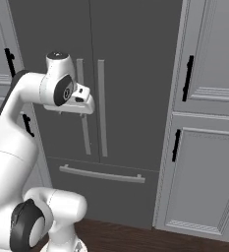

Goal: Take the strawberry from the fridge and place it on top of the pancake, located on the dining counter.

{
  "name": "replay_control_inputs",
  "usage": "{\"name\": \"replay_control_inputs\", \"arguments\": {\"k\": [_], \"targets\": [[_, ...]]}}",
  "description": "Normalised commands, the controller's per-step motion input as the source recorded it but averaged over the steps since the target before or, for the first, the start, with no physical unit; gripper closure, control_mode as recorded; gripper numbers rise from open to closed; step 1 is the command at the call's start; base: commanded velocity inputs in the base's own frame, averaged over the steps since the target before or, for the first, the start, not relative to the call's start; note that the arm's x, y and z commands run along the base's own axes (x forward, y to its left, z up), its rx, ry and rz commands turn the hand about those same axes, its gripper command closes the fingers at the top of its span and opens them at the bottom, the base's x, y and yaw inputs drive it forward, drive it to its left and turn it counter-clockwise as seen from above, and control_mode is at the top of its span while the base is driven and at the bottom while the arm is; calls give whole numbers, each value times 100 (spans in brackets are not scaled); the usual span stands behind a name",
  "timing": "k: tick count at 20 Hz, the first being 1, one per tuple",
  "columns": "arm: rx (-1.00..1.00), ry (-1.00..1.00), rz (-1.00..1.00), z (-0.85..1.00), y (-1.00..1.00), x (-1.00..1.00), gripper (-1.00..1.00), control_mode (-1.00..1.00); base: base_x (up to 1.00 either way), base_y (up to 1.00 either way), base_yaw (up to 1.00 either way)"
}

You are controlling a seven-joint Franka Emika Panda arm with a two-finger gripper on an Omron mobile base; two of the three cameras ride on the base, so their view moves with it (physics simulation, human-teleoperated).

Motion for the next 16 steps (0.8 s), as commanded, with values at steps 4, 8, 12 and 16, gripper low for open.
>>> {"name": "replay_control_inputs", "arguments": {"k": [4,8,12,16], "targets": [[5,-45,8,0,-11,11,-100,-100,0,0,0],[8,-35,0,7,-6,40,-100,-100,0,0,0],[0,-10,-10,13,-2,34,-100,-100,0,0,0],[0,-1,-11,7,-15,11,-100,-100,0,0,0]]}}
